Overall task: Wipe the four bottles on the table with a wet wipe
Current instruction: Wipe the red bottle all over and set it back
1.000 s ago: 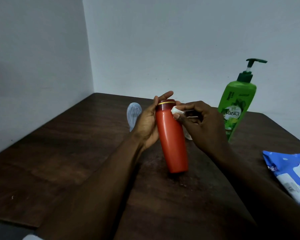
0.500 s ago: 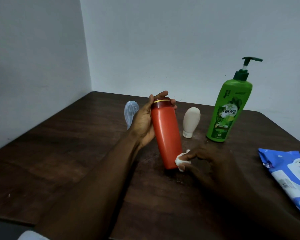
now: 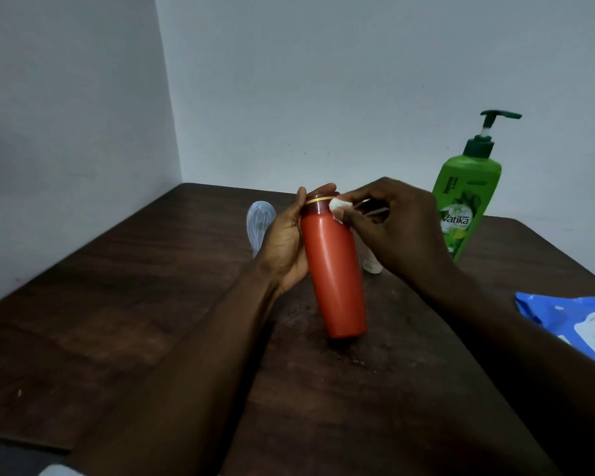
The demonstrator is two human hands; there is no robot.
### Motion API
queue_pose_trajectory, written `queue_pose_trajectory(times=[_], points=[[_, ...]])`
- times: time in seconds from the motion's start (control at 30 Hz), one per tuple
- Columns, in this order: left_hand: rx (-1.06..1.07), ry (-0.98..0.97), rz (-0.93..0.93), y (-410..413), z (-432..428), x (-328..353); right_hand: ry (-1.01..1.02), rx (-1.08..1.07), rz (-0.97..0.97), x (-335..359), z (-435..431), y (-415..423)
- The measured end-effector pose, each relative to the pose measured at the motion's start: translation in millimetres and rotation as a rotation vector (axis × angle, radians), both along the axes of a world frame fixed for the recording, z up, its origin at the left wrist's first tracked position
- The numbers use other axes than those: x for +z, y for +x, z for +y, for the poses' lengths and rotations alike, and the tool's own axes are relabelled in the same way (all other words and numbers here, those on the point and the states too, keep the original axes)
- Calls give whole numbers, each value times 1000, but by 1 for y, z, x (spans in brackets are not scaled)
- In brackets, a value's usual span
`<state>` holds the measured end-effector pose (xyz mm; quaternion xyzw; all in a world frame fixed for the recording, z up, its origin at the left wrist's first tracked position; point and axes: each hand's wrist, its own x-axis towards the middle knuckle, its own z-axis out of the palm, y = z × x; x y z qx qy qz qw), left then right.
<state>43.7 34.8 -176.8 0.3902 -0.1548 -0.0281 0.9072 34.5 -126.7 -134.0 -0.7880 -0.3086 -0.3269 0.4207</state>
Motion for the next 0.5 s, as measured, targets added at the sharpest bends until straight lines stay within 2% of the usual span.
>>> queue_pose_trajectory(times=[0.1,0.27,0.5], points=[[7,6,9,-3,0,1,-15,-5,-16,3,3,1],[-11,-6,-17,-5,-1,2,-229,16,-112,-25,-12,-21],[45,35,-6,-7,-2,4,-349,173,20,-70,-50,-59]])
